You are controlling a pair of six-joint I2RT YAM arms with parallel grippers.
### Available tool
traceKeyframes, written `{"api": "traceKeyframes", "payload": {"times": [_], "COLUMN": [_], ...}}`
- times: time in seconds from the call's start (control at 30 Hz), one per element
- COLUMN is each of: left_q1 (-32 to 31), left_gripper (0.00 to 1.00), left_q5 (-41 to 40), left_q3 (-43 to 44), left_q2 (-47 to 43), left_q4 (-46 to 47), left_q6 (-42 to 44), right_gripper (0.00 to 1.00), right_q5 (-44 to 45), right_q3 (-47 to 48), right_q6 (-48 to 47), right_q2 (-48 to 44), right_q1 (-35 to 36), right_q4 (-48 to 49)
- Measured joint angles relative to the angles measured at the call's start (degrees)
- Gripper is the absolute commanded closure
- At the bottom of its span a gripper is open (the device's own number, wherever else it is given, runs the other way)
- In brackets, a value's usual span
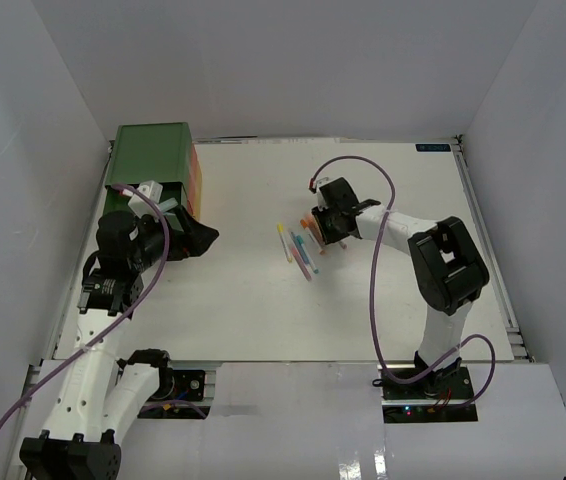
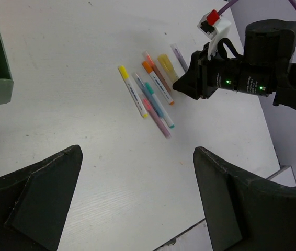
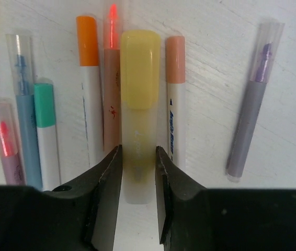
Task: Sort the stationery into containers
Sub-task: Pick up the pen from the center of the board, then place the pen in the drawer.
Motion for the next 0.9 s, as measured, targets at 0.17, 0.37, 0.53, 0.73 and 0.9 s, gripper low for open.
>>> {"api": "traceKeyframes", "payload": {"times": [0.17, 0.37, 0.53, 0.73, 0.9], "left_q1": [0.0, 0.0, -0.66, -9.92, -22.93], "left_gripper": [0.02, 0.02, 0.02, 0.02, 0.02], "left_q5": [2.12, 6.8, 9.09, 5.05, -3.26], "left_q3": [0.72, 2.51, 3.63, 6.01, 10.34], "left_q2": [0.63, 1.86, 5.18, 13.11, 20.59], "left_q4": [-0.07, 1.84, 5.99, 10.71, 14.45], "left_q6": [-2.58, -7.32, -10.97, -15.1, -17.14], "right_gripper": [0.82, 0.79, 0.75, 0.73, 0.7], "right_q5": [-0.68, -3.32, -8.44, -12.39, -13.66], "right_q3": [-1.4, -4.68, -8.52, -11.19, -13.18], "right_q6": [0.0, 0.66, 2.51, 4.96, 6.38], "right_q2": [-7.17, -19.06, -27.65, -33.77, -37.35], "right_q1": [0.17, 1.81, 4.42, 6.88, 7.85], "right_q4": [-0.17, 1.18, 4.0, 7.13, 9.29]}}
